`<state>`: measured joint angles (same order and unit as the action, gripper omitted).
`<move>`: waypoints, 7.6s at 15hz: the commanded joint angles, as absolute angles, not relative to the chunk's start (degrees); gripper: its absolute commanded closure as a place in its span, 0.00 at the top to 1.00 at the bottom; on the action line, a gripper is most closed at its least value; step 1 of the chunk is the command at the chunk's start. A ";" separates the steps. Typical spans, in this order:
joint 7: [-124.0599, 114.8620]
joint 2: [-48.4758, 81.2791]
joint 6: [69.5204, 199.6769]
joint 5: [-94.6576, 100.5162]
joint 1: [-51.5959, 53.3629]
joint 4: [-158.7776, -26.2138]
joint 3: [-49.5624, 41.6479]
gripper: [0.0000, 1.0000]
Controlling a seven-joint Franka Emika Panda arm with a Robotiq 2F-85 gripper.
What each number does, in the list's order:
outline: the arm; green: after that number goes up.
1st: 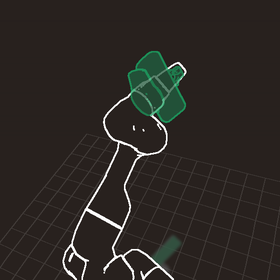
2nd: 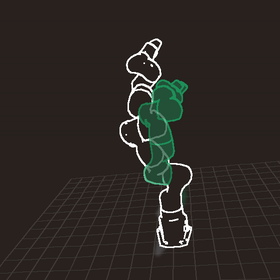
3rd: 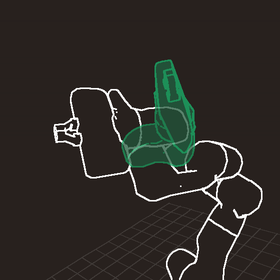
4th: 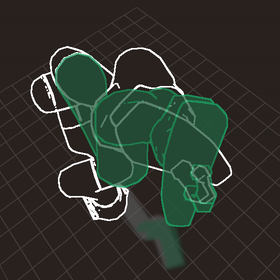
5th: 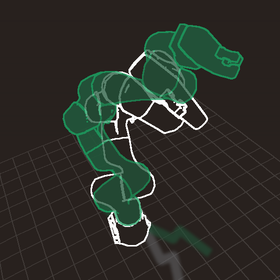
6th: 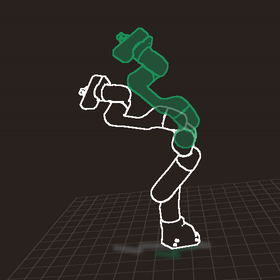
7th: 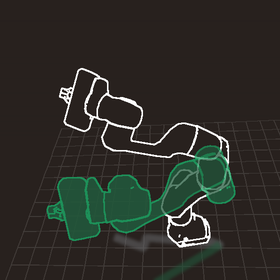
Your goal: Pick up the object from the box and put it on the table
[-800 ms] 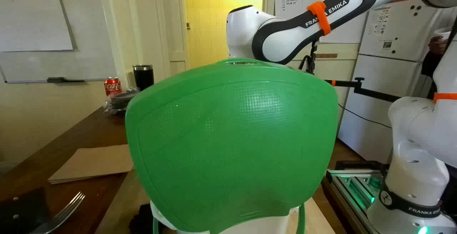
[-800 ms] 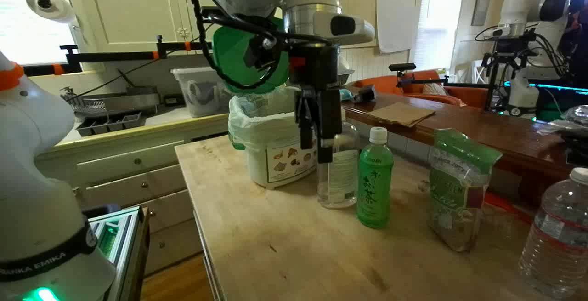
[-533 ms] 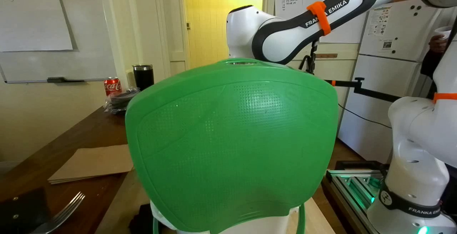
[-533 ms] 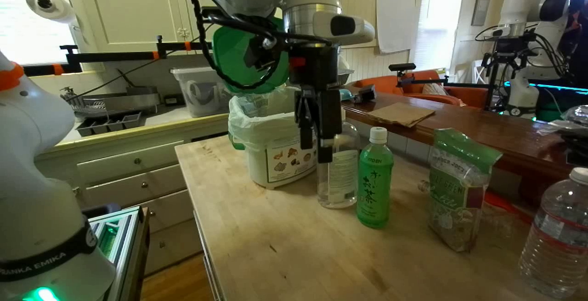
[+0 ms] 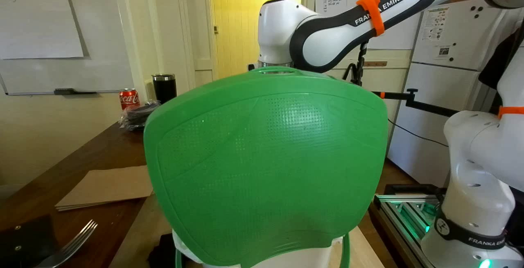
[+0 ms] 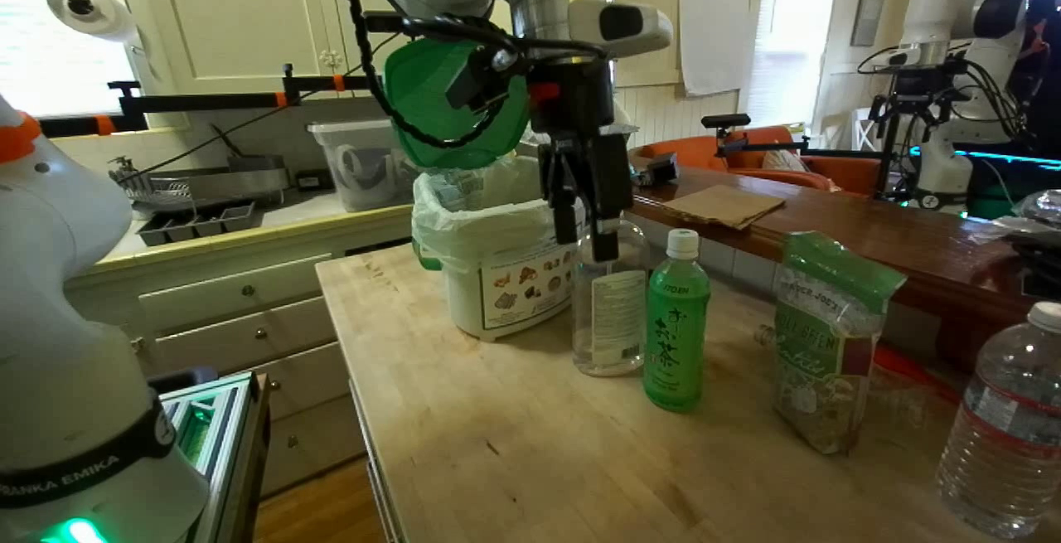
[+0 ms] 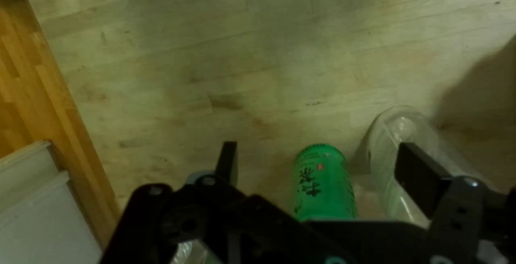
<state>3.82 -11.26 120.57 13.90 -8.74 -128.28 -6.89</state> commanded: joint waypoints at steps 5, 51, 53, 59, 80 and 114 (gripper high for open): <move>15.85 -13.71 126.90 4.70 -4.00 -127.26 -7.26 1.00; 49.50 -11.22 115.59 -6.65 6.81 -123.93 -1.39 1.00; 51.26 -10.37 116.23 -7.29 7.10 -124.17 -0.99 1.00; 49.98 -10.57 117.23 -6.35 6.52 -124.49 -0.38 1.00; 44.32 -4.10 124.95 -14.44 6.29 -127.37 1.72 1.00; 39.48 1.03 134.85 3.80 7.71 -134.56 6.90 1.00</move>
<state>42.21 -0.44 133.75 1.55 7.65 -133.94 6.42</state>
